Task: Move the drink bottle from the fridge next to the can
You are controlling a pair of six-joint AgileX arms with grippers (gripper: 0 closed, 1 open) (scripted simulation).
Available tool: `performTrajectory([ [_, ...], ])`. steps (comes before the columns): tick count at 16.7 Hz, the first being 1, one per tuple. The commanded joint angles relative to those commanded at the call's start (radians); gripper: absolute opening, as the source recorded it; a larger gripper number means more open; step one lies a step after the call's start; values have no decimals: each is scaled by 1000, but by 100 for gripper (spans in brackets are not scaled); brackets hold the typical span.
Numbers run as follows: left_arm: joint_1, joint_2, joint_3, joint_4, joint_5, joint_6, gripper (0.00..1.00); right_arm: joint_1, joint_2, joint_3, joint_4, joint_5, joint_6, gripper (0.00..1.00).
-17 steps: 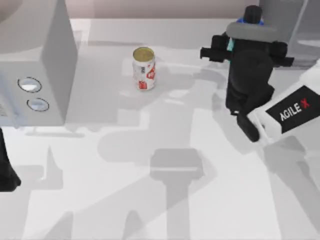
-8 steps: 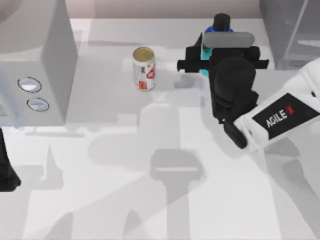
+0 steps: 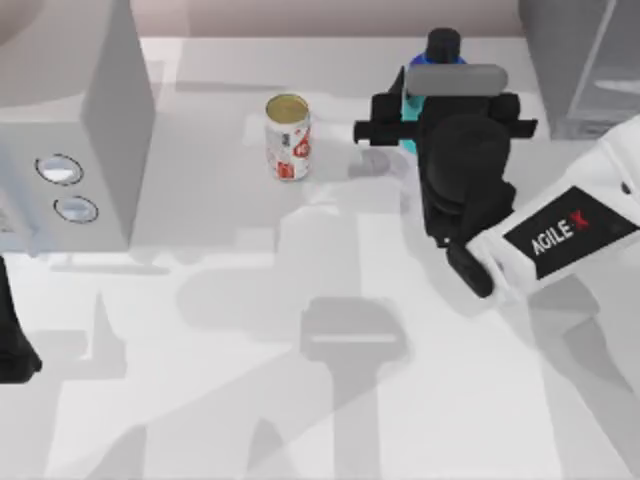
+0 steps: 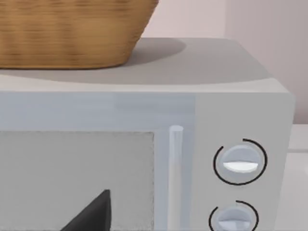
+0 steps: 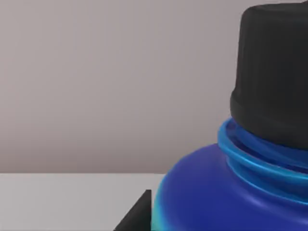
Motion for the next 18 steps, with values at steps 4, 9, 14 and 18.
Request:
performTrajectory([
  [4,0,0,0,0,0,0,100,0,0,0,0,0,0,98],
  [9,0,0,0,0,0,0,100,0,0,0,0,0,0,100],
  [14,0,0,0,0,0,0,100,0,-4,-4,3,2,0,100],
  [18,0,0,0,0,0,0,100,19,-32,-69,38,22,0,100],
])
